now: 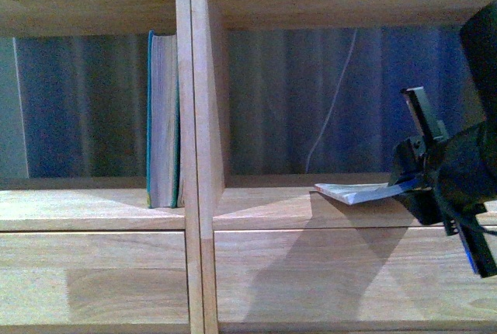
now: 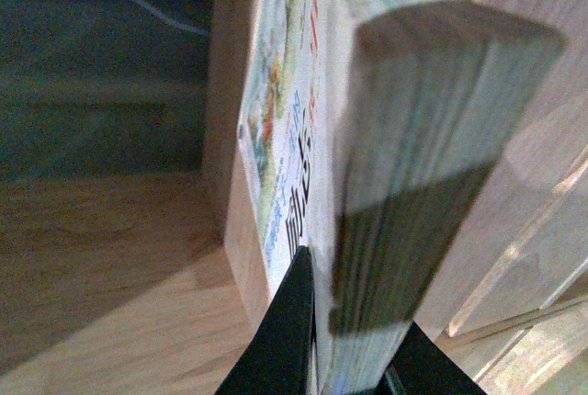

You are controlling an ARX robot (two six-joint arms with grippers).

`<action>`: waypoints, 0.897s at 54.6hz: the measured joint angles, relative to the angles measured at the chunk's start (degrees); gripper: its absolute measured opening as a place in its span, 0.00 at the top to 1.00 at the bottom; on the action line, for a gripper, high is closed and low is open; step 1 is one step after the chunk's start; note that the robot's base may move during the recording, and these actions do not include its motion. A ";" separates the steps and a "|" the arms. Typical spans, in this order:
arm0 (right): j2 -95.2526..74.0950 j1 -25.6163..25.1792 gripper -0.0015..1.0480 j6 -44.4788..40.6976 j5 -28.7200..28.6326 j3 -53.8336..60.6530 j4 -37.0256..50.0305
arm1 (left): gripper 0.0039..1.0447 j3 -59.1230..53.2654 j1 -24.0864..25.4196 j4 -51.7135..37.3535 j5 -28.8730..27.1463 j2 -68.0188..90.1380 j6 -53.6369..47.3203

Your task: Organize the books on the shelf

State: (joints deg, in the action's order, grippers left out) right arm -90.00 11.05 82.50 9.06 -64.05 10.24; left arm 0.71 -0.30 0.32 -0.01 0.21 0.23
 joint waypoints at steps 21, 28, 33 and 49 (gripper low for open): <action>18.23 -11.15 0.93 -11.02 -19.04 4.09 -3.17 | 0.07 0.00 0.00 0.00 0.00 0.00 0.00; 26.29 -12.94 0.93 -13.81 -27.23 8.26 -3.76 | 0.07 0.00 0.00 0.00 0.00 0.00 0.00; 29.90 -12.17 0.93 -14.62 -30.91 10.40 -2.67 | 0.07 0.00 0.00 0.00 0.00 0.00 0.00; 39.65 3.50 0.93 -18.67 -28.76 14.64 1.75 | 0.07 0.00 0.00 0.00 0.00 0.00 0.00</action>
State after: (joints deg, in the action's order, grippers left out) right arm -50.35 14.55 63.83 -19.70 -49.41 11.99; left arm 0.71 -0.30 0.32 -0.01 0.21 0.23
